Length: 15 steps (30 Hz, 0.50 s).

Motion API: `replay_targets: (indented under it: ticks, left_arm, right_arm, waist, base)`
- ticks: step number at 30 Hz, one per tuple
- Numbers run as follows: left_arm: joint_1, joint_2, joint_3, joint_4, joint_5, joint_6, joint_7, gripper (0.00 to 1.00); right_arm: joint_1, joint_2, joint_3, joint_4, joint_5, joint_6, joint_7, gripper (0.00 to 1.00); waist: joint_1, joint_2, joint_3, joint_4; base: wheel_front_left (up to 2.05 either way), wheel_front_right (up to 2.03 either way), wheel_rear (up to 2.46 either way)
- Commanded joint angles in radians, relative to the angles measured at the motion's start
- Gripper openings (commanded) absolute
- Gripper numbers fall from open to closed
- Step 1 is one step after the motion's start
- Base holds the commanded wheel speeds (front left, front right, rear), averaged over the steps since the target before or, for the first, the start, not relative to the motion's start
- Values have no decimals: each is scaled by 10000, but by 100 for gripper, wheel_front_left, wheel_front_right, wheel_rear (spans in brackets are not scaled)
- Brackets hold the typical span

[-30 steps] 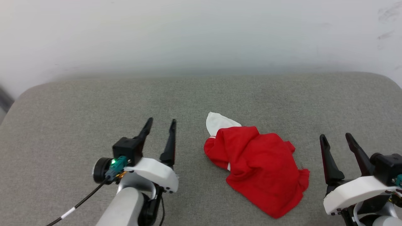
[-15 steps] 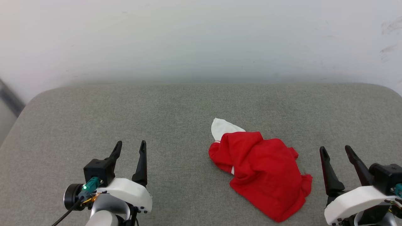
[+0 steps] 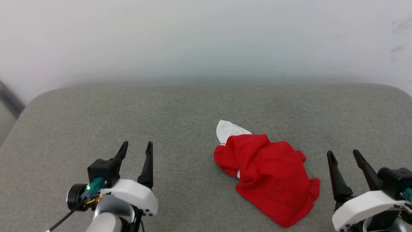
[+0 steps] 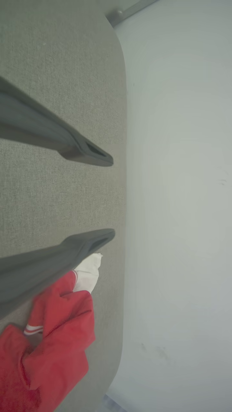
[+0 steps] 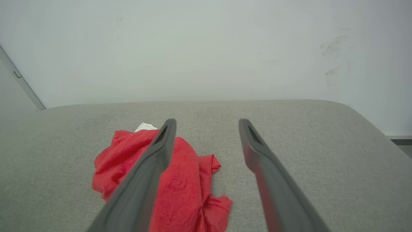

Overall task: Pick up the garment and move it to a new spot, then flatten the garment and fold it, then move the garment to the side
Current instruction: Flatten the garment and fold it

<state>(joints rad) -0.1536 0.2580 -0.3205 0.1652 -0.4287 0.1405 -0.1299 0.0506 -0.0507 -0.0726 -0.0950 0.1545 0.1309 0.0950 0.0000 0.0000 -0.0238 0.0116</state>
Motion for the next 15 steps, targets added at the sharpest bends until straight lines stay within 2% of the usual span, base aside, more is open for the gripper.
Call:
replay_targets:
  ticks: [1,7,15]
  left_arm:
    - [-192,-7,-18,-51,-51,-28,0,100]
    - [-1493,-239,-371,172,-170,-513,572,100]
    - [-4192,-638,-1063,1259,-701,-1737,2487,100]
  right_arm:
    - [-29,7,8,-47,38,-3,22,100]
    - [-232,7,90,-91,-20,-3,82,100]
    - [-768,7,384,-109,-141,-3,93,100]
  waist:
    - [0,0,22,-8]
    - [0,0,384,-75]
    - [0,0,1309,-499]
  base:
    - [0,0,0]
    - [0,0,0]
    - [0,0,0]
